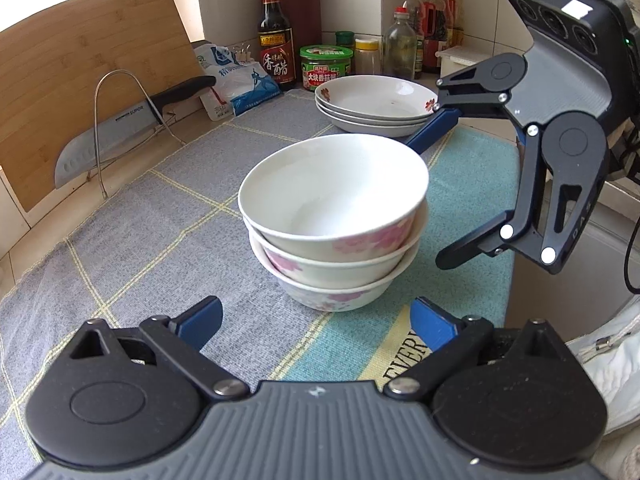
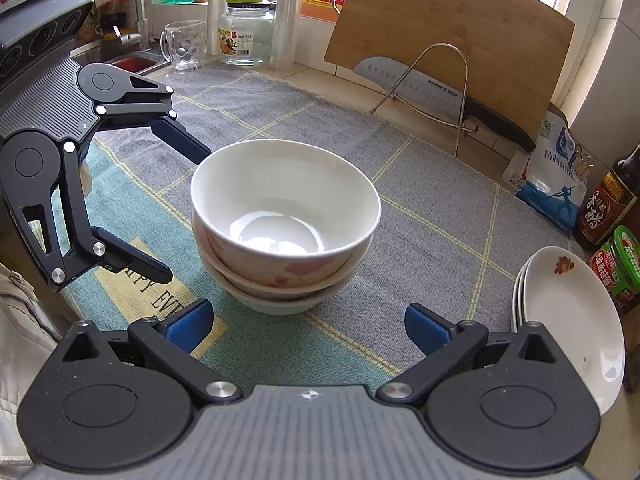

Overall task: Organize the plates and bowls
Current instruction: 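Grip the three-bowl stack from opposite sides with the left tool while the right tool grips it too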

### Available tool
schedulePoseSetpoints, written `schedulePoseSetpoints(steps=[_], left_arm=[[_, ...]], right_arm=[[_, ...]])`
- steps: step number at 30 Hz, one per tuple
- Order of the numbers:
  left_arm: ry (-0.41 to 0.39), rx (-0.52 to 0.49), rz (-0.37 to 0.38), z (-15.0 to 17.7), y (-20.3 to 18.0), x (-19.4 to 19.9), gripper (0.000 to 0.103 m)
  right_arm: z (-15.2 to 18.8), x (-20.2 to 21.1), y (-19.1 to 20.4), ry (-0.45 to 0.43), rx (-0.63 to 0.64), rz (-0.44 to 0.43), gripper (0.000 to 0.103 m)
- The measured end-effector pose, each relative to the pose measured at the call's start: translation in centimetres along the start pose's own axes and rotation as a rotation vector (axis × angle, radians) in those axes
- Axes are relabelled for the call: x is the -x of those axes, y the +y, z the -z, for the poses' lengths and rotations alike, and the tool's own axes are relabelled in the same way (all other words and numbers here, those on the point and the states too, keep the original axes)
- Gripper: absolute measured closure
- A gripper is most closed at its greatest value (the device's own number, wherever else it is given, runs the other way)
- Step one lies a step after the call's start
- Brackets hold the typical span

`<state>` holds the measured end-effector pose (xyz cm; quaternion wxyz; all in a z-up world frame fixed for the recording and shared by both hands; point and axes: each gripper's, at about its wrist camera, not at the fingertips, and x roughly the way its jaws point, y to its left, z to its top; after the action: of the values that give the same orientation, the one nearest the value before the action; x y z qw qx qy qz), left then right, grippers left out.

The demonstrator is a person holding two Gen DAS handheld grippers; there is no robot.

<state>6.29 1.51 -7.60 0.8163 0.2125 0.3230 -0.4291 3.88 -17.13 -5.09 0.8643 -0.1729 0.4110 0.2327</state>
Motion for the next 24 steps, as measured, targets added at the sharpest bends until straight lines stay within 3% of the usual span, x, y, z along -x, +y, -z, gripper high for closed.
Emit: schedulePoseSetpoints(steps=[14, 24], left_arm=[[0.052, -0.070, 0.048, -1.1, 0.5, -3.3, 0.006], [0.102, -0.147, 0.168, -2.1, 1.0, -4.3, 0.013]], right_arm=[[-0.7, -3.3, -1.3, 0.003, 0.056, -0.105, 0.000], [-1.6, -3.9, -2.2, 0.029, 0.113, -0.210, 0.003]])
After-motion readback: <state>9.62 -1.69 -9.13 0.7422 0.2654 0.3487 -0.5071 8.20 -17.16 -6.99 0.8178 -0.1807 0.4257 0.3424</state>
